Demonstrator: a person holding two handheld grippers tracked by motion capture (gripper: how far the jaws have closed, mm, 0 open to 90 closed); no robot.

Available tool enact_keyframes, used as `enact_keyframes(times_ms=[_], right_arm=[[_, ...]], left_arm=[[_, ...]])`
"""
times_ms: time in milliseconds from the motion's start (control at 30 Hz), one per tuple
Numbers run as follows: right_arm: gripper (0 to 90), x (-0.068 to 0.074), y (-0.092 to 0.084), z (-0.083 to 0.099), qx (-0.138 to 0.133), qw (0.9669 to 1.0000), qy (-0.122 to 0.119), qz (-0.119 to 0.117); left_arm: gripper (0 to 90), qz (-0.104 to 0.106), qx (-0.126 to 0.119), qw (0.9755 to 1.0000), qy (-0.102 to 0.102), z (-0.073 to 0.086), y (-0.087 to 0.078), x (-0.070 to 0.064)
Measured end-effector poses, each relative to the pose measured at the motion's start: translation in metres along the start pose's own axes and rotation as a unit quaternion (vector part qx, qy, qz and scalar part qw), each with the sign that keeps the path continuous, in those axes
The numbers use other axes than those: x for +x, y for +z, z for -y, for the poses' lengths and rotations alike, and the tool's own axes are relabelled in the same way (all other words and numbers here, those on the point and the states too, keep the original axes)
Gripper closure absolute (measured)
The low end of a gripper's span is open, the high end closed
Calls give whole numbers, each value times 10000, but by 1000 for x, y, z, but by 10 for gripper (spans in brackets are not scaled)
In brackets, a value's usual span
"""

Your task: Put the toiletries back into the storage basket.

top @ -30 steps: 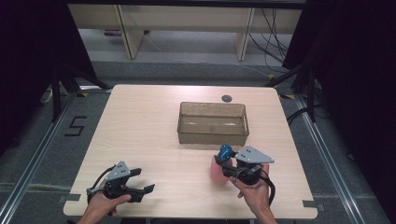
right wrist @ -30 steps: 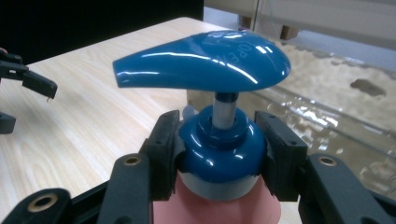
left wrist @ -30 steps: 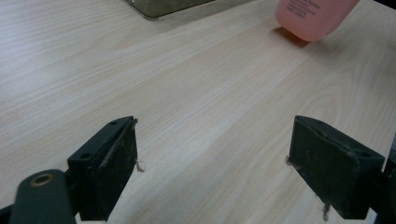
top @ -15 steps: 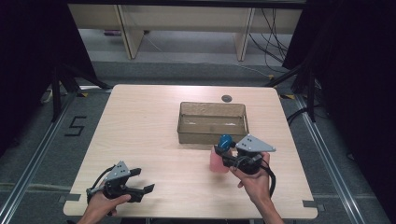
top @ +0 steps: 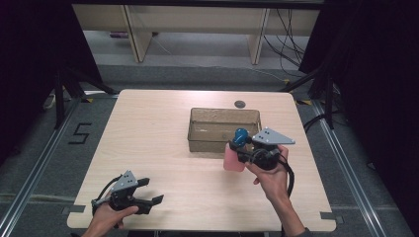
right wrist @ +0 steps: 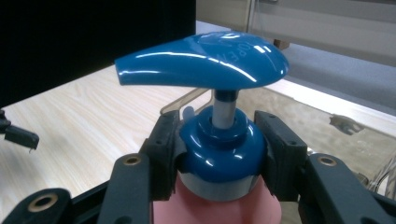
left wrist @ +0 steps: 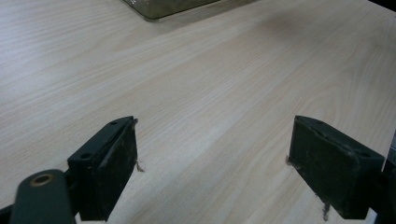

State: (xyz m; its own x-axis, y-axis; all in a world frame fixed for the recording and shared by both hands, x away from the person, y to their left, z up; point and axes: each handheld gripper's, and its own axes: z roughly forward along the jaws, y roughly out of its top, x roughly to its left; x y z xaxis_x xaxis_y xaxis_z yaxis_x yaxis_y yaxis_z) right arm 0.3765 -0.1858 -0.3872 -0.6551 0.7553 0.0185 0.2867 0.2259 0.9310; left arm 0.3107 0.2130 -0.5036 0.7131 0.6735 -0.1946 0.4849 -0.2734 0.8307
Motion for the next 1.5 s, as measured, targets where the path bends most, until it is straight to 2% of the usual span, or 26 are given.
enact_keyframes(times_ms=[33, 100, 133, 367, 400, 433, 500, 667, 700, 733, 867, 900, 933, 1067, 1133, 1167, 1233, 1267, 1333, 1400, 1467, 1500], right_arm=[[535, -1, 0, -2, -19, 10000, -13, 82], [535, -2, 0, -4, -22, 10000, 7, -9], [535, -3, 0, -9, -61, 10000, 6, 58], [535, -7, -1, -16, -19, 10000, 3, 90], [535, -8, -1, -17, -24, 9999, -66, 123], [535, -8, 1, -17, -70, 10000, -8, 46], [535, -9, 1, -18, -5, 9999, 4, 107], [535, -12, 3, -21, -38, 9999, 41, 106], [535, -14, 3, -23, -54, 9999, -27, 146], [535, -14, 3, -23, -51, 9999, 66, 139], [535, -19, 3, -30, -101, 9997, 16, 210], [535, -19, 3, -30, -99, 9997, 121, 208], [535, -21, 3, -32, -147, 9996, 39, 234], [535, -26, 3, -38, -223, 9993, 28, 305], [535, -27, 3, -40, -179, 9993, 198, 263], [535, -30, 3, -41, -243, 9991, 84, 336], [535, -31, 3, -42, -242, 9988, 224, 369], [535, -34, 4, -43, -275, 9988, 137, 376], [535, -36, 4, -44, -256, 9984, 246, 444], [535, -41, 5, -45, -285, 9983, 158, 482], [535, -43, 6, -45, -273, 9981, 267, 482], [535, -46, 7, -44, -279, 9980, 188, 535]], left_arm=[[148, 1, 1, 10000, 2, 0, 0, 0], [148, -2, 0, 10000, -2, 0, 0, 0], [148, 0, -75, 10000, -19, 1, 1, 0], [148, -19, -45, 10000, 6, 0, 0, 0], [148, -12, -76, 10000, -27, 0, 0, 0], [148, -10, -73, 10000, -27, 0, 0, 0], [148, -7, -72, 10000, -32, 0, 0, 0], [148, -3, -80, 10000, -22, 0, 0, 0], [148, -7, -60, 10000, 0, 0, 0, 0], [148, -11, -47, 10000, 5, 0, 0, 0], [148, -13, -50, 10000, 3, 0, 0, 0], [148, -12, -63, 10000, -28, 0, 1, 0], [148, -11, -65, 10000, -23, 0, 0, 0], [148, -13, -80, 10000, -20, 0, 0, 0], [148, -25, -59, 10000, 8, 0, 0, 0], [148, -54, -43, 10000, 4, 0, -1, 0], [148, -32, -75, 10000, -17, 0, 0, 0], [148, -31, -76, 10000, -20, 0, 0, 0], [148, -36, -73, 10000, -20, 0, 0, -1], [148, -37, -56, 10000, 6, 0, -1, 0], [148, -40, -83, 10000, -21, 0, 0, 0], [148, -43, -83, 10000, -24, 0, 0, 0]])
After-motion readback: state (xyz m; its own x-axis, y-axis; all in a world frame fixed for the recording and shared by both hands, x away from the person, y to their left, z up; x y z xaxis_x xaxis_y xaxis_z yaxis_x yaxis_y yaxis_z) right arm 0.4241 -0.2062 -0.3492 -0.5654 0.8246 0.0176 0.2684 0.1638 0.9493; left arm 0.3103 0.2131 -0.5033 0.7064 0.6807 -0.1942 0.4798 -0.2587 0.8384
